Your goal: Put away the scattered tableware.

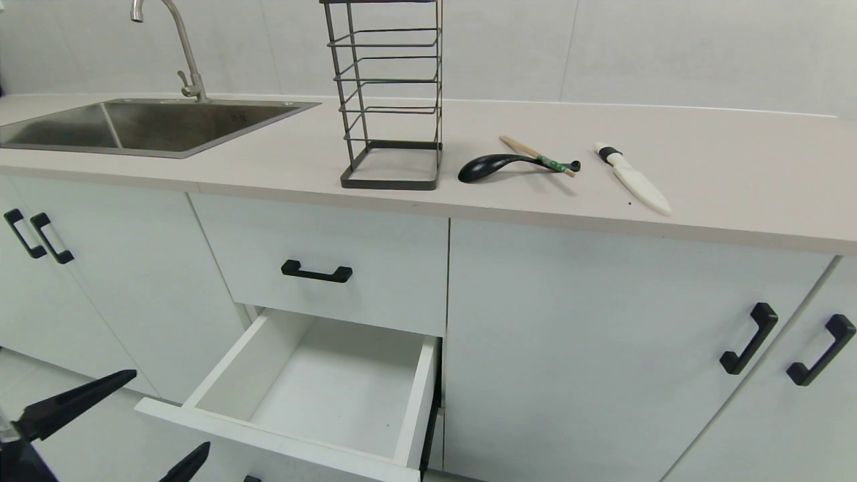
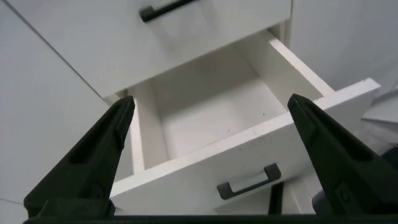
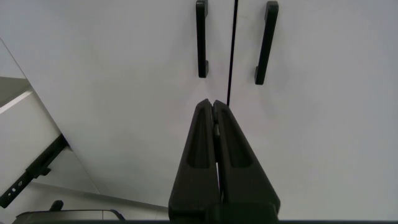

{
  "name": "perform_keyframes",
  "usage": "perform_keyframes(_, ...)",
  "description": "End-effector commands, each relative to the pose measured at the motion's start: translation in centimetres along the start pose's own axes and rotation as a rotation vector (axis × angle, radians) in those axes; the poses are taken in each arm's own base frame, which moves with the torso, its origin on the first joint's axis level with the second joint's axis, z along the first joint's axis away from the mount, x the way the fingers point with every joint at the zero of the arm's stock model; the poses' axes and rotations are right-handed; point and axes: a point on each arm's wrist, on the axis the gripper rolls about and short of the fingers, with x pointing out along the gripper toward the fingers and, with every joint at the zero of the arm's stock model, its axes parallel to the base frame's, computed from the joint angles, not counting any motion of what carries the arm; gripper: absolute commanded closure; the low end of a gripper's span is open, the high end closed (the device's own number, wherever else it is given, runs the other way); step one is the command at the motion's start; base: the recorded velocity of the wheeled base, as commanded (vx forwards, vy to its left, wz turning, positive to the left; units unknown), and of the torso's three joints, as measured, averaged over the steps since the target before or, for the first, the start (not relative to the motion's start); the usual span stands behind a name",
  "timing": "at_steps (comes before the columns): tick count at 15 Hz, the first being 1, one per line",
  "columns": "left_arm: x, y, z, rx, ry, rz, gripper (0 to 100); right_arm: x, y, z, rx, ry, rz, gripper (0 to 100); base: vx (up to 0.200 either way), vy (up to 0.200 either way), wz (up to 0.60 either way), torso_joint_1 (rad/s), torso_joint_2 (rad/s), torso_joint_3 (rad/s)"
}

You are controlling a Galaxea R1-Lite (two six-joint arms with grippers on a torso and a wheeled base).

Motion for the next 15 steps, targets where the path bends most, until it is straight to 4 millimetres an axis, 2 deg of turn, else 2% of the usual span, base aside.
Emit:
perform_keyframes(1,-3.4,-0.7,0.3,0.045,-0.180,0.095,0,0.0,0.0,0.0,0.000,0.001,0.001,100,0.000,0.000,0.00,0.000,0.00,0.000)
perform_keyframes(4,-6.4,-2.2,-1.5,0.063,-0.238,0.167,0,0.0,0.0,0.0,0.000,0.002,0.002,100,0.000,0.000,0.00,0.000,0.00,0.000)
perform_keyframes(6,-7.5,-3.1,-2.6,0.054,-0.263,0.226,0,0.0,0.0,0.0,0.000,0.001,0.001,100,0.000,0.000,0.00,0.000,0.00,0.000)
perform_keyframes(9,-7.5,-3.2,-2.7,-0.035,-0.270,0.244,0,0.0,0.0,0.0,0.000,0.001,0.002,100,0.000,0.000,0.00,0.000,0.00,0.000)
perform_keyframes(11,-7.7,-4.0,-4.3,-0.125,-0.204,0.282,0,0.0,0.0,0.0,0.000,0.002,0.002,100,0.000,0.000,0.00,0.000,0.00,0.000)
perform_keyframes(13,-7.6,-4.0,-4.7,-0.151,-0.156,0.289,0,0.0,0.0,0.0,0.000,0.001,0.001,100,0.000,0.000,0.00,0.000,0.00,0.000)
perform_keyframes(15,-7.6,-3.9,-5.2,-0.209,-0.107,0.379,0,0.0,0.0,0.0,0.000,0.001,0.002,100,0.000,0.000,0.00,0.000,0.00,0.000)
